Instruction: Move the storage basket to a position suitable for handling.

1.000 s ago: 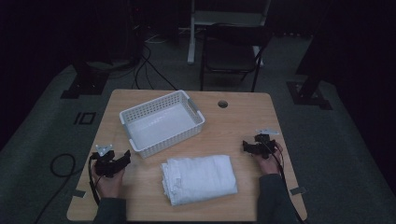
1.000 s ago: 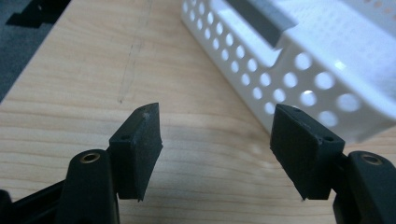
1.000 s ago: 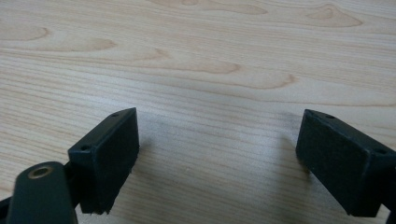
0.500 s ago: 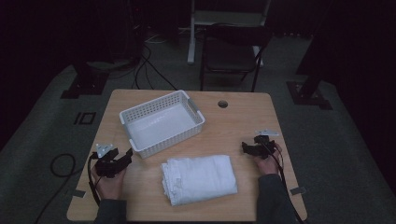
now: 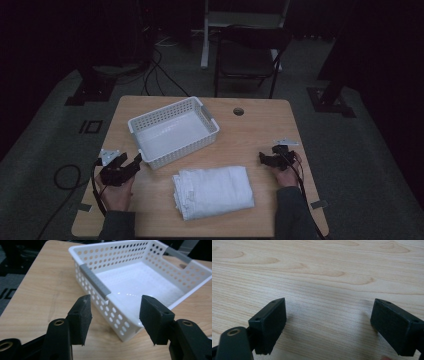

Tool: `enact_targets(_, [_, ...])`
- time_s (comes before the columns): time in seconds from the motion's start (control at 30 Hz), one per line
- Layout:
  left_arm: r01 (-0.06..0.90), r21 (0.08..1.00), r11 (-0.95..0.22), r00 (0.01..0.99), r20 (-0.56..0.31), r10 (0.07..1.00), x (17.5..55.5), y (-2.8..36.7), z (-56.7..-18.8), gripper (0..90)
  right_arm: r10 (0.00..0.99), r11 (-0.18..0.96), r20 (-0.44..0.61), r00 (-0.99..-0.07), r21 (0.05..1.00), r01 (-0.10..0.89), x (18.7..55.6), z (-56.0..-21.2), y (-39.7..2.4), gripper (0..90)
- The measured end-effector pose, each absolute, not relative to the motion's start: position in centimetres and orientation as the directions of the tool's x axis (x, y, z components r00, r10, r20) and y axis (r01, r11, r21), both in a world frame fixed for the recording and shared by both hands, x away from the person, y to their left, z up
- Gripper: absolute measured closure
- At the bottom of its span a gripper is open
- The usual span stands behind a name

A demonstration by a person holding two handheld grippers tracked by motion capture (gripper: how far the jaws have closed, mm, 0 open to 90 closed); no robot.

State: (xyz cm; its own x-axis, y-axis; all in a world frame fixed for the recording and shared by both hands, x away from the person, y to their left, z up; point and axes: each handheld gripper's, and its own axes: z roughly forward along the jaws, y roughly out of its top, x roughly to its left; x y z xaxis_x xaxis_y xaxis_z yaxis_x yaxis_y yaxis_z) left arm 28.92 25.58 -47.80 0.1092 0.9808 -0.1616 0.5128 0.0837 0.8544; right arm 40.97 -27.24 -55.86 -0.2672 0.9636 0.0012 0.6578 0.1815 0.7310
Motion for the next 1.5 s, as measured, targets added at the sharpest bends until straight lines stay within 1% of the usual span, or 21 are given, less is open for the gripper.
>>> enact_targets(0.3, [0.533,0.843,0.073,0.121,-0.162,0.979,30.2,24.8,-47.7,38.5,0.962,0.186,0.001,-0.272,0.73,0.658,40.9,-55.9,-27.3,12.7])
enact_targets(0.6, [0.555,0.828,0.075,0.094,-0.152,0.984,31.8,24.2,-48.1,37.7,0.966,0.177,0.0,-0.26,0.73,0.66,40.8,-55.9,-27.2,12.5])
enact_targets(0.83, [0.581,0.812,0.063,0.074,-0.13,0.989,33.2,24.3,-49.3,37.8,0.966,0.176,0.001,-0.259,0.73,0.66,40.8,-55.9,-27.2,12.5])
enact_targets(1.3, [0.605,0.793,0.071,0.076,-0.146,0.986,34.5,24.4,-50.4,48.6,0.969,0.167,0.002,-0.247,0.731,0.661,40.8,-55.9,-27.3,13.3])
enact_targets(1.5, [0.609,0.79,0.072,0.075,-0.148,0.986,34.7,24.5,-50.4,48.9,0.969,0.165,0.002,-0.245,0.733,0.66,40.8,-55.9,-27.3,14.1])
